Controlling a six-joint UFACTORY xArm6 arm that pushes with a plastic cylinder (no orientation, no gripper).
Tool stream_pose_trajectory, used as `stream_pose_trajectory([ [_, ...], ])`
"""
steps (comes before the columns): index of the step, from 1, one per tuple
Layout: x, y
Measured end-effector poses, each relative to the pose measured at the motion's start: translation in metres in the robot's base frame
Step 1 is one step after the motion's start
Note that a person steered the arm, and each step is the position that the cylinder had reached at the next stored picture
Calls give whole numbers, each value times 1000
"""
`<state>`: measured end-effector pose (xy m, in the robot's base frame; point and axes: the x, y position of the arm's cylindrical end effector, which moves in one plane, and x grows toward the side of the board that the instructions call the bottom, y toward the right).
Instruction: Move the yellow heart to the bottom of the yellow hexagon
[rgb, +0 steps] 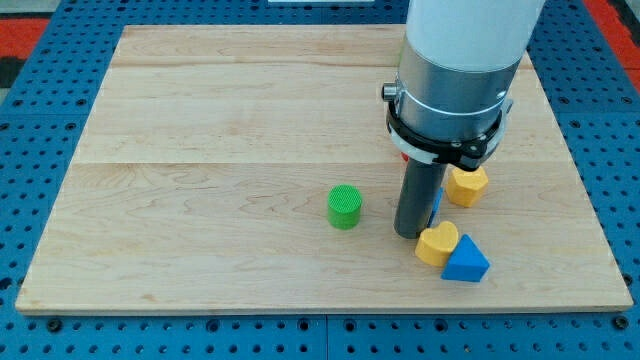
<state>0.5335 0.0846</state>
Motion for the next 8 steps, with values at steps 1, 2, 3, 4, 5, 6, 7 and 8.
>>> stream_pose_trajectory([
  [1, 5, -24],
  [2, 28, -36],
  [3, 57, -15],
  [4, 54, -3],
  [5, 39, 3],
  [6, 37, 3],
  [7, 35, 3],
  [8, 34, 4],
])
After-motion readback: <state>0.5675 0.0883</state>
